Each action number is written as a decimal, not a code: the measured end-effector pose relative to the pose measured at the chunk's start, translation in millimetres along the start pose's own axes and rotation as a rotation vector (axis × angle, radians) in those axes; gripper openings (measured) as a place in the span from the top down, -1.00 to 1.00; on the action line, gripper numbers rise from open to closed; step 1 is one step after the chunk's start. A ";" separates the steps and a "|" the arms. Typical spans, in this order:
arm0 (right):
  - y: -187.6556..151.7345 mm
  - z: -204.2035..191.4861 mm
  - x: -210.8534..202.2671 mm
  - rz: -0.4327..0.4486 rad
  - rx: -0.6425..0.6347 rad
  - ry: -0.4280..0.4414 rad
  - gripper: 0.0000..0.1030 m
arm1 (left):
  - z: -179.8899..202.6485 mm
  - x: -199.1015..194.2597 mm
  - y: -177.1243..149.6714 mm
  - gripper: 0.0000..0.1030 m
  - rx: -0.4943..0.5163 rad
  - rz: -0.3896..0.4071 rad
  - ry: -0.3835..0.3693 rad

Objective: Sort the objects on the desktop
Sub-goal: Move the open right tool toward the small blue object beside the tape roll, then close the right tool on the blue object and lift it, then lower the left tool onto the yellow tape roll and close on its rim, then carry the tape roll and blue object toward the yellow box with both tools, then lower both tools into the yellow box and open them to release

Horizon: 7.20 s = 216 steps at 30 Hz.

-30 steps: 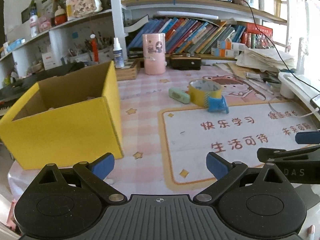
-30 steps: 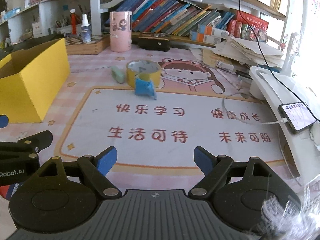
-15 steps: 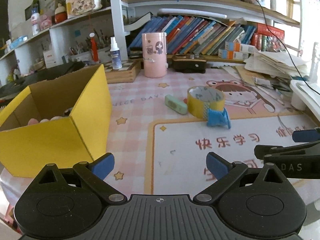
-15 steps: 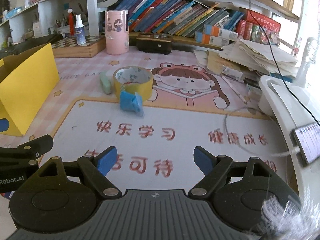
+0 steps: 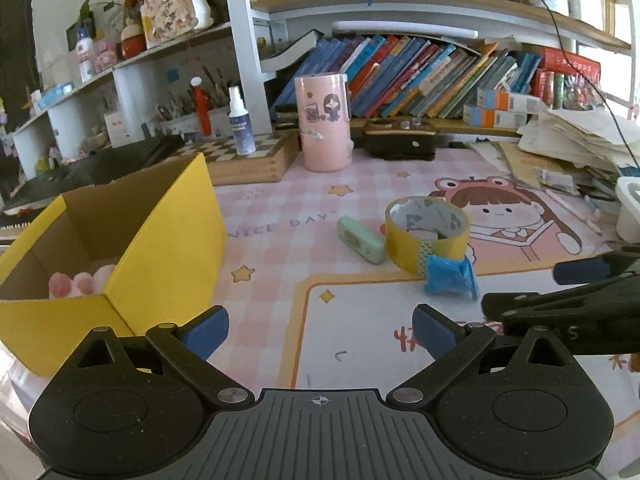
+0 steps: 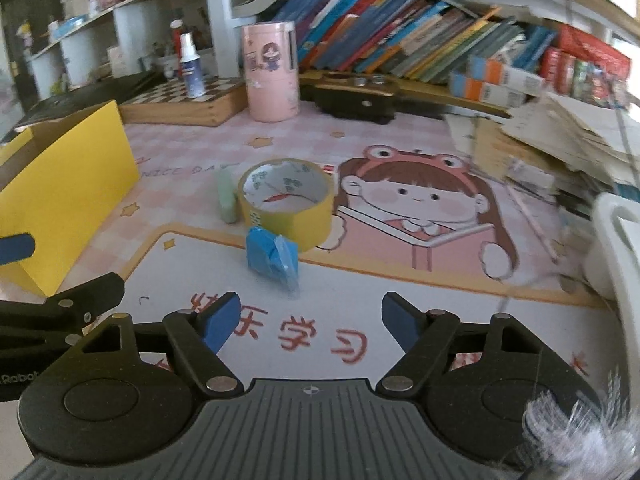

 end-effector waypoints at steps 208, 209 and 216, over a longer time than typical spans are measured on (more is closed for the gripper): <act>47.0 -254.9 -71.3 0.217 -0.250 0.216 0.55 | -250.0 -76.1 -14.0 -0.74 -0.236 0.213 0.028; 52.9 -252.2 -67.4 0.218 -0.253 0.218 0.55 | -249.2 -70.9 -9.3 -0.74 -0.239 0.211 0.033; 80.1 -240.5 -42.2 0.221 -0.299 0.231 0.55 | -244.1 -29.4 11.2 -0.74 -0.243 0.154 0.068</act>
Point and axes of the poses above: each gripper's, at about its wrist camera, not at the fingertips, and x roughly the way its jaws point, z to its right, y to its top, the point moved 1 cm from there along x, roughly the way its jaws point, and after that the axes turned 8 degrees about -z, right-handed, at the moved point
